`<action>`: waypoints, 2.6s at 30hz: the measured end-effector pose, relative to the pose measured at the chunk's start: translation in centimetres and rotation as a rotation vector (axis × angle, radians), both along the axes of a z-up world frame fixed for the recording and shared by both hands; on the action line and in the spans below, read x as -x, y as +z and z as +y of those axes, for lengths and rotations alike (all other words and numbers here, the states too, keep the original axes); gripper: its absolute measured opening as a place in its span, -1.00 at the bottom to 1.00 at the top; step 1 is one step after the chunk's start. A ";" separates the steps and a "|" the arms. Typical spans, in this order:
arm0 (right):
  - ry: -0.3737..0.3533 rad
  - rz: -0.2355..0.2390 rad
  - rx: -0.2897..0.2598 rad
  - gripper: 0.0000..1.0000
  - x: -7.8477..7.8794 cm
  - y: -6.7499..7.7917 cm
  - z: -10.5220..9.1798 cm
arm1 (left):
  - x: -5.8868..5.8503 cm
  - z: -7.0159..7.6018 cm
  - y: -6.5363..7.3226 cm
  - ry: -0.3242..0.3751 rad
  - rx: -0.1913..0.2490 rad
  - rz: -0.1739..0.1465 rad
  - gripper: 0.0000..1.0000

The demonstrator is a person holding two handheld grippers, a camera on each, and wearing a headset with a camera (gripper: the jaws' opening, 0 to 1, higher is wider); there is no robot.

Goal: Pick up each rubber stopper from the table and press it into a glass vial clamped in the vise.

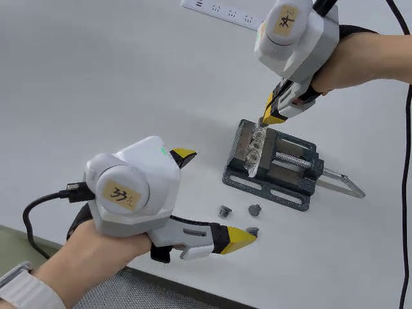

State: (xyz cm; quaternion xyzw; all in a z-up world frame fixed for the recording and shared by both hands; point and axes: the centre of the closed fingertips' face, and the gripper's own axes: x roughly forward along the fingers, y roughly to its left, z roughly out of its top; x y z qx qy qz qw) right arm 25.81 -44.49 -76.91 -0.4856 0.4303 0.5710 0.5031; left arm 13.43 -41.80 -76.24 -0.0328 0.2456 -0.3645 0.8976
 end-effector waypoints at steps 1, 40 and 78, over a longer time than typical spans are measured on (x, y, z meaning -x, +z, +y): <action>-0.002 0.000 -0.003 -1.00 0.0 0.0 0.0 | 0.0 0.0 0.0 0.002 0.002 0.000 0.87; -0.105 0.075 -0.224 0.25 3.1 0.5 -0.7 | 0.2 0.3 0.6 -0.016 -0.017 -0.014 0.88; -0.268 0.162 -0.395 0.11 13.6 -1.5 -3.5 | 0.7 1.0 2.5 -0.050 -0.057 -0.059 0.89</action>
